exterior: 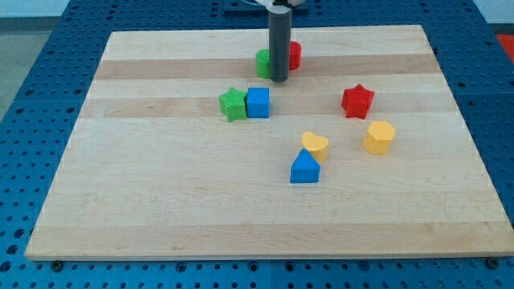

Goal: Push the blue cube towards the down of the board

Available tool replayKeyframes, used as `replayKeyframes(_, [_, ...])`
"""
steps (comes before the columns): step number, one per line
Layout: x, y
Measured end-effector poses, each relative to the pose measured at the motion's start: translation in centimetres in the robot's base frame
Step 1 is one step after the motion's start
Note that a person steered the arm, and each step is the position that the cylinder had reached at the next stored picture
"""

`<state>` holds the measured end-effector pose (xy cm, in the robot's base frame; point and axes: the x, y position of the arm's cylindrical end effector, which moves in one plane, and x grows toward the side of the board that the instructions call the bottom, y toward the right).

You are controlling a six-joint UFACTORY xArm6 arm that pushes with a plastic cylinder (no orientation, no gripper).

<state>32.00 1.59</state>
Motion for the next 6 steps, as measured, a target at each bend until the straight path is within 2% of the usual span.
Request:
replayKeyframes(1, [0.0, -0.7])
replayKeyframes(4, [4.2, -0.9])
replayKeyframes(6, [0.3, -5.3])
